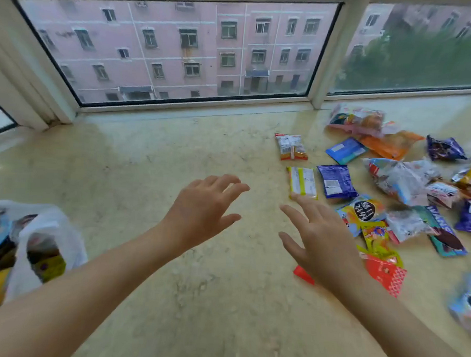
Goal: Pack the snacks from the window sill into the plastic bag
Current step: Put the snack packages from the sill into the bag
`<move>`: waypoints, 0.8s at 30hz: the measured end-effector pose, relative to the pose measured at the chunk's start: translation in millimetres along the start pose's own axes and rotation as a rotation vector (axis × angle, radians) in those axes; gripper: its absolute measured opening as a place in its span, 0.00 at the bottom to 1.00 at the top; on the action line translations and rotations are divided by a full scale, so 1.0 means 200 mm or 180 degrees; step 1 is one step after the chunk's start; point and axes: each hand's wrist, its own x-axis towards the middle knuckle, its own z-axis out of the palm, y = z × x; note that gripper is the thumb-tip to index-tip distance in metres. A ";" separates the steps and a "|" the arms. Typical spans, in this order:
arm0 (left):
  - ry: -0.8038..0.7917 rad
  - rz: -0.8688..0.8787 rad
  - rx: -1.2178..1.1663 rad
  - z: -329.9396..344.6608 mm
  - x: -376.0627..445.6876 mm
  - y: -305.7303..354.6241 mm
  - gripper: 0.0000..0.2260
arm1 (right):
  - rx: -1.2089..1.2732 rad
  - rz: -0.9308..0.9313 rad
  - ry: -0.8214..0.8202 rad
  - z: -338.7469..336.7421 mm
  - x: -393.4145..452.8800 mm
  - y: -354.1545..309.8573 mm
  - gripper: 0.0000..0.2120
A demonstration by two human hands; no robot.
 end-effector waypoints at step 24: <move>-0.1104 -0.2316 -0.0774 0.96 1.02 0.56 0.32 | 0.0239 0.0752 -0.0798 0.49 0.18 1.15 0.26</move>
